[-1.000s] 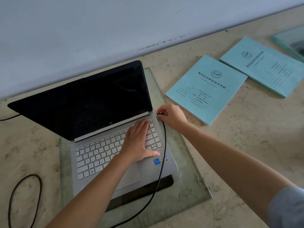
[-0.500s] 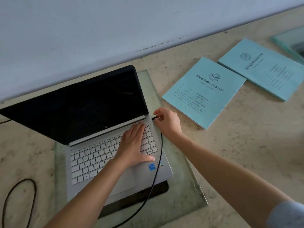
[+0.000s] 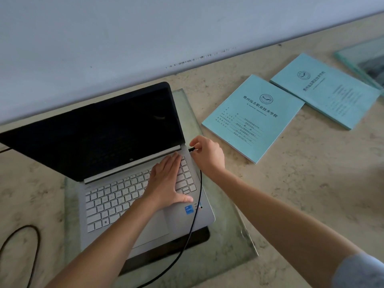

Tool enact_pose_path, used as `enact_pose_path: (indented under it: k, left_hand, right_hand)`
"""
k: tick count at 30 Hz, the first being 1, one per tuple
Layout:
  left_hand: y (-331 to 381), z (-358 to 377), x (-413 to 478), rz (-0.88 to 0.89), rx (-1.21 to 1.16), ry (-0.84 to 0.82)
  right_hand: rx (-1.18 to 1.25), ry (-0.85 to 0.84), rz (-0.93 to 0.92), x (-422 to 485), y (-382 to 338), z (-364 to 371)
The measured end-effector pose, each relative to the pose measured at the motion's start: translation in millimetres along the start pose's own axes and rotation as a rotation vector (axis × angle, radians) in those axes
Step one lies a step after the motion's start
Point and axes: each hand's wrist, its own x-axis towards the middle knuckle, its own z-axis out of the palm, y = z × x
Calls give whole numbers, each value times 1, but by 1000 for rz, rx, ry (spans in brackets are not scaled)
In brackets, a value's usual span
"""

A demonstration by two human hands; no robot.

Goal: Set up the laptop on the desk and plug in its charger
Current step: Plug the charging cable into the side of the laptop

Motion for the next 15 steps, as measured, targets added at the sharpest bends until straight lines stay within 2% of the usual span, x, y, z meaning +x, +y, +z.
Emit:
enact_pose_path:
  k: [6, 11, 15]
  left_hand:
    - [1, -2, -4, 11, 2, 12]
    - [12, 4, -36, -21, -67, 129]
    - [4, 13, -83, -25, -57, 189]
  right_hand:
    - [-78, -87, -38, -13, -4, -1]
    - [-167, -245, -128, -38, -12, -1]
    - [-229, -198, -260, -71, -16, -10]
